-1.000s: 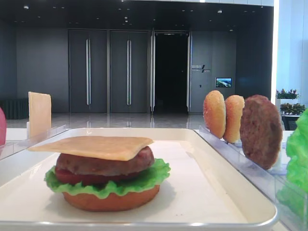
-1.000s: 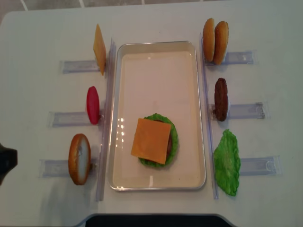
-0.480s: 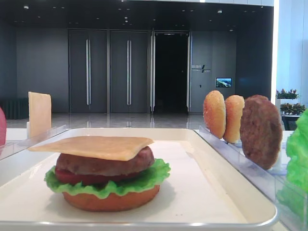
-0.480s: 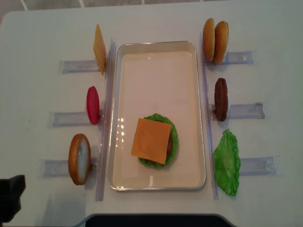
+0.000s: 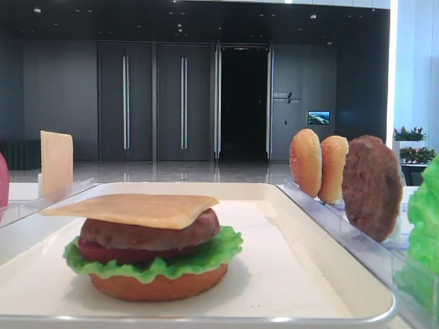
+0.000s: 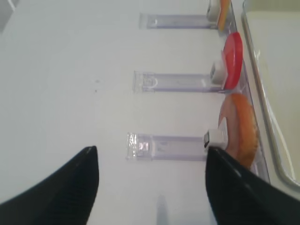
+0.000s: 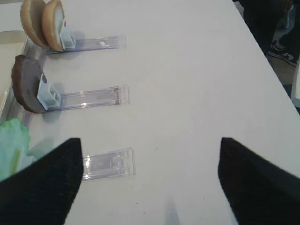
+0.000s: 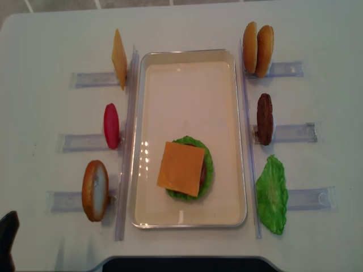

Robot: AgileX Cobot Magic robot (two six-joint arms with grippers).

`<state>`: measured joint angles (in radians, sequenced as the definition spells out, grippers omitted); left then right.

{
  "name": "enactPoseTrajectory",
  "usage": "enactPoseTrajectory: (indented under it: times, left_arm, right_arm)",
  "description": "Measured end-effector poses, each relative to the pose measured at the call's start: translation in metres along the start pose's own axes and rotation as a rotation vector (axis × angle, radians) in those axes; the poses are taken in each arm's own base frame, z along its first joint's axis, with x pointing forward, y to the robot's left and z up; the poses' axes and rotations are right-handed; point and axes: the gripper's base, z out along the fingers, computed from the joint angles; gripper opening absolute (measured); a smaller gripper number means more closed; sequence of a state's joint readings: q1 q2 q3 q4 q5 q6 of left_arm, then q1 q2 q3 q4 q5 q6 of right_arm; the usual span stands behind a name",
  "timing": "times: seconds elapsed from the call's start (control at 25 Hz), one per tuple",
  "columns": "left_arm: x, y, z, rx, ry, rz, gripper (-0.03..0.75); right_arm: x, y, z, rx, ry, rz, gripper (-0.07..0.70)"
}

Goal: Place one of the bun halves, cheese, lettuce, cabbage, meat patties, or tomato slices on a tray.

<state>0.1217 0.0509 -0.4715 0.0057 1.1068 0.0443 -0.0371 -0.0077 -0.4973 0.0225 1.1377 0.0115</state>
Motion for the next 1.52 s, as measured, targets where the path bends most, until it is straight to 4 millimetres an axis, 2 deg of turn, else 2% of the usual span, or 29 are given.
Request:
enactPoseTrajectory:
  times: [0.16, 1.52]
  left_arm:
    - [0.0056, -0.0002, -0.0077, -0.003, -0.063, -0.001, 0.535]
    - [0.0056, -0.0002, -0.0077, -0.003, -0.063, -0.001, 0.535]
  right_arm:
    - [0.0, 0.0, 0.0, 0.0, 0.0, 0.0, 0.587]
    - [0.0, 0.0, 0.0, 0.0, 0.0, 0.0, 0.587]
